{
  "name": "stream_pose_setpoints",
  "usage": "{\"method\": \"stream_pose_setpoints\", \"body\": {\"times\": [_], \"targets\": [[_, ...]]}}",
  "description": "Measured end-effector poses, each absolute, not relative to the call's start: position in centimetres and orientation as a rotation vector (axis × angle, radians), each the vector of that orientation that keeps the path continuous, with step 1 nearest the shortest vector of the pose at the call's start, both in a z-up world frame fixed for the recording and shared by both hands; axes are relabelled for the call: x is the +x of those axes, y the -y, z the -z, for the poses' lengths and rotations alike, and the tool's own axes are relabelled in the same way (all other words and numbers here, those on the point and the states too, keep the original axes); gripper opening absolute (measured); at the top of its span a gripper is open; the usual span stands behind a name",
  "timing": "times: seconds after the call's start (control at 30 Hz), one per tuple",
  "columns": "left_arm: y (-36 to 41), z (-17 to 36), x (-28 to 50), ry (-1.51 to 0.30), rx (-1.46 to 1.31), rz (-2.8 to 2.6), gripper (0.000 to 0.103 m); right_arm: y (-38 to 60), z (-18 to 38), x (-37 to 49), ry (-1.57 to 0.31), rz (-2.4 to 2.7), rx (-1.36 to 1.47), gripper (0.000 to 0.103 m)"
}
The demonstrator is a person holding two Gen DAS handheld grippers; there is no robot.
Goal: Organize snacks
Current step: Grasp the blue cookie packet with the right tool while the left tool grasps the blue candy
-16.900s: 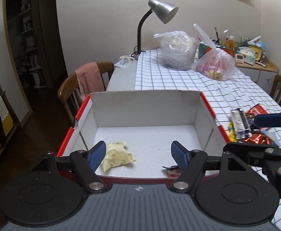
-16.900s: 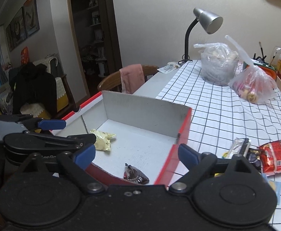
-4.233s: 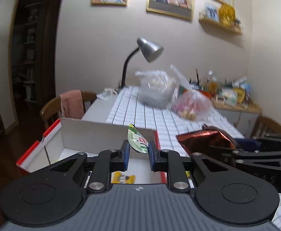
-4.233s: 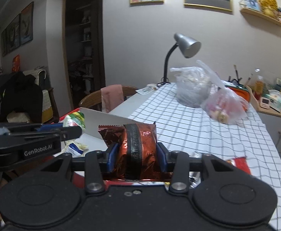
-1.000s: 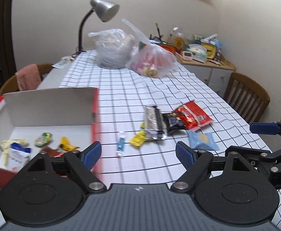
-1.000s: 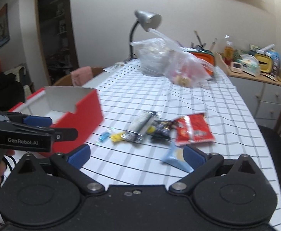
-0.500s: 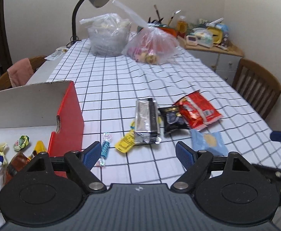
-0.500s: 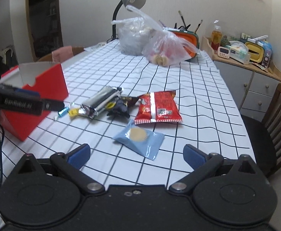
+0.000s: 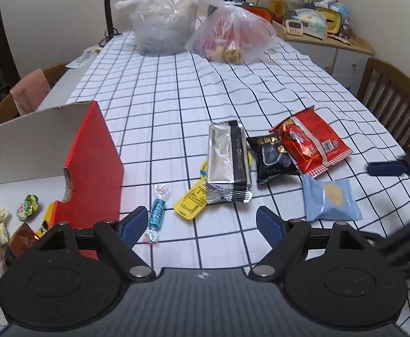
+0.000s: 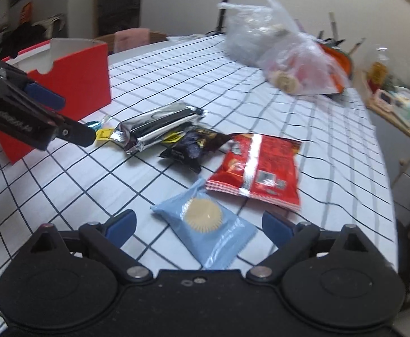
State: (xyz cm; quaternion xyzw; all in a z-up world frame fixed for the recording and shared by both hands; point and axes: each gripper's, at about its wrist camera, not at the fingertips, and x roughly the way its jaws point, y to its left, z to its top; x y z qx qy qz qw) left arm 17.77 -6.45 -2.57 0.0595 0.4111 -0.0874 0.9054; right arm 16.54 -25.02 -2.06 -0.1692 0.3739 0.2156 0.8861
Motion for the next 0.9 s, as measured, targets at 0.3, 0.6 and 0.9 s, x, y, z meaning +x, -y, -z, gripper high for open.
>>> {"method": "stream_pose_setpoints", "body": {"times": [0.3,0.6,0.9], "targets": [[6.1,2.8,18.4,-0.896,0.099,0.168,0.079,25.0,4.0,19.6,-0.816,-0.579,-0.384,0.08],[6.5,3.8,19.5,-0.929,0.09,0.108,0.058,25.8,4.2,18.8,-0.767,-0.625,-0.286,0.058],[8.1,4.9,20.1,-0.891,0.24,-0.039,0.037,28.1,3.1,17.0,-0.653,-0.651,-0.072,0.049]]}}
